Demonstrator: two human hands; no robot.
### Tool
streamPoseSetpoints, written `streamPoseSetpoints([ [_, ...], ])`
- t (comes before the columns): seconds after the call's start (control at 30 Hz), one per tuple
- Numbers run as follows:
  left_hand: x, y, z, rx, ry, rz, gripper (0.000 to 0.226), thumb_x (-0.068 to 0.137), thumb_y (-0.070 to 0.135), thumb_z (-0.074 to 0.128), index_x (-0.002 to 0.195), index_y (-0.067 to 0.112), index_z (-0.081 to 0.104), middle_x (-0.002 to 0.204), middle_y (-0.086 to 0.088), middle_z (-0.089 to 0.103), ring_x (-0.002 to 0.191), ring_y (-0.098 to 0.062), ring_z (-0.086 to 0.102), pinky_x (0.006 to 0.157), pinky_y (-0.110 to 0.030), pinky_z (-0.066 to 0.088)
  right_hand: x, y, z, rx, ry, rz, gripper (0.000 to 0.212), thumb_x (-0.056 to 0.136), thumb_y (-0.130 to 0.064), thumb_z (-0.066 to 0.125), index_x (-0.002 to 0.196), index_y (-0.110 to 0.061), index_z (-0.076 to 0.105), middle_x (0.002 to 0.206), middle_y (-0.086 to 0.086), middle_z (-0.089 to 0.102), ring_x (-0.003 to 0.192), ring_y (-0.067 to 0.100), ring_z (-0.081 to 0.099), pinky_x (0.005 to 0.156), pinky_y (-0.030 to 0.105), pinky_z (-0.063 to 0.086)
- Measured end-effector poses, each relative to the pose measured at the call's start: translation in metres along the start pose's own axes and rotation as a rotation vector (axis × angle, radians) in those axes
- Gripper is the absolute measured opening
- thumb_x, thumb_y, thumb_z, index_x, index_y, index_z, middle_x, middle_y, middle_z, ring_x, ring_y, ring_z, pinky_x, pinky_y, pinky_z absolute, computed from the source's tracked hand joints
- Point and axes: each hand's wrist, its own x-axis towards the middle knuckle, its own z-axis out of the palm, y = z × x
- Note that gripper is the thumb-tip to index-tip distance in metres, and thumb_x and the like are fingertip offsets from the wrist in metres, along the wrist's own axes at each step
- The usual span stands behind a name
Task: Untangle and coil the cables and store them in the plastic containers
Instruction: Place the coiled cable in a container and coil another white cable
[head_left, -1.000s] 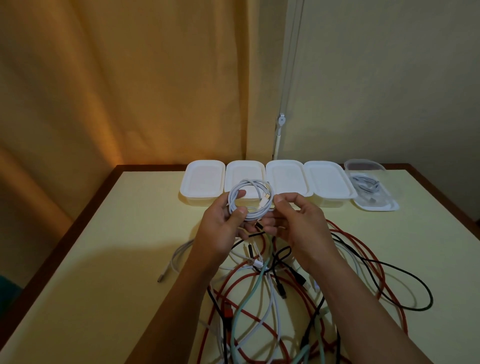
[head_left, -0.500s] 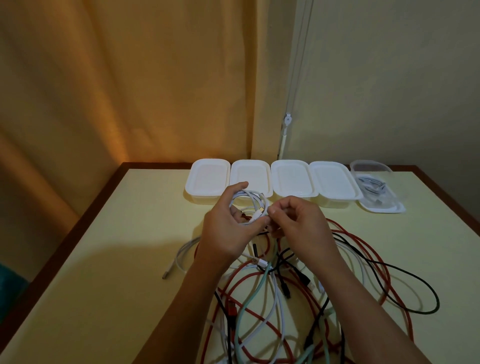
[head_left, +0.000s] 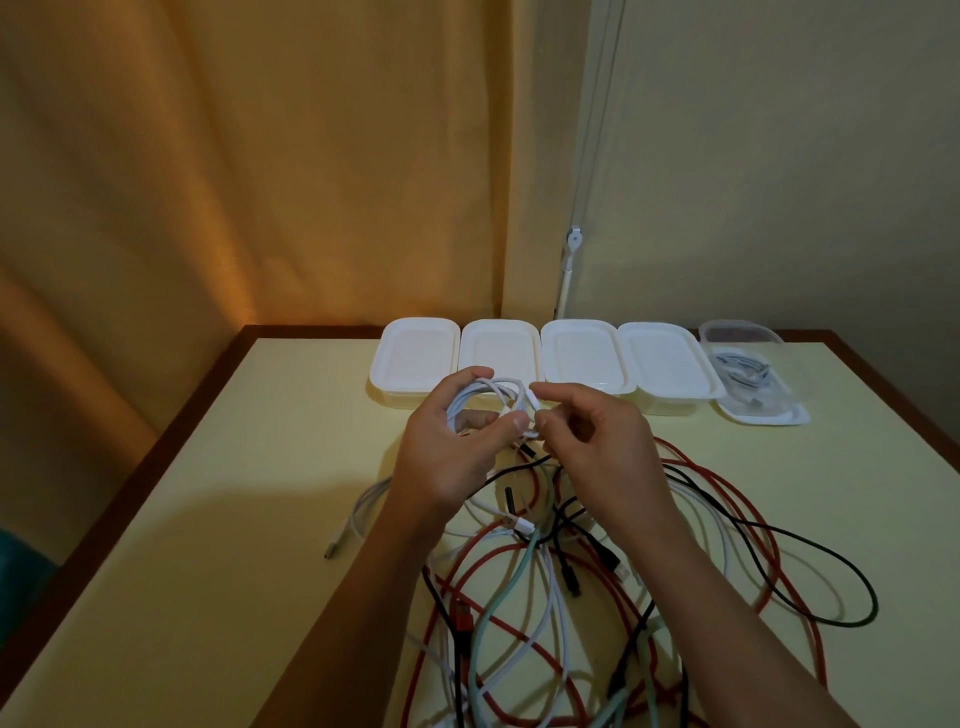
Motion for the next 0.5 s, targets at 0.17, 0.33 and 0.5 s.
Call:
streamPoseSetpoints([
  [0.17,0.0005,-0.0019,-0.0003,-0.052,0.016,-0.059,0.04,0.085,0.023,0.075,0.122,0.026,0.061,0.054,0.009,0.056,0.044,-0.007,0.041,0.041,-0.018,0.035,-0.0017,-0.0027,0.0021,0.037,0.013,-0.033,0.028,0.094,-0.011,0.067,0.116,-0.025,0.075,0.106,-0.011,0.076,0.092,-0.004,0.069,0.082,0.016,0.056],
  [0.33,0.0016,-0.0013,-0.0032,-0.03,-0.032,-0.077,0.04,0.083,0.019,0.077,0.12,0.026,0.061,0.056,0.009,0.055,0.046,-0.009,0.04,0.042,-0.019,0.035,-0.0021,-0.0011,0.0006,0.058,0.028,-0.07,0.027,0.093,-0.007,0.068,0.11,-0.026,0.078,0.102,-0.015,0.076,0.098,0.0,0.07,0.087,0.025,0.058],
  [0.5,-0.0006,-0.0001,0.0006,0.002,-0.064,-0.034,0.046,0.079,0.009,0.079,0.119,0.021,0.06,0.055,0.01,0.057,0.044,-0.002,0.048,0.046,-0.013,0.039,-0.0007,-0.0017,-0.0001,0.124,0.038,-0.009,0.023,0.089,-0.008,0.071,0.101,-0.028,0.073,0.084,-0.01,0.076,0.086,0.004,0.071,0.073,0.018,0.055],
])
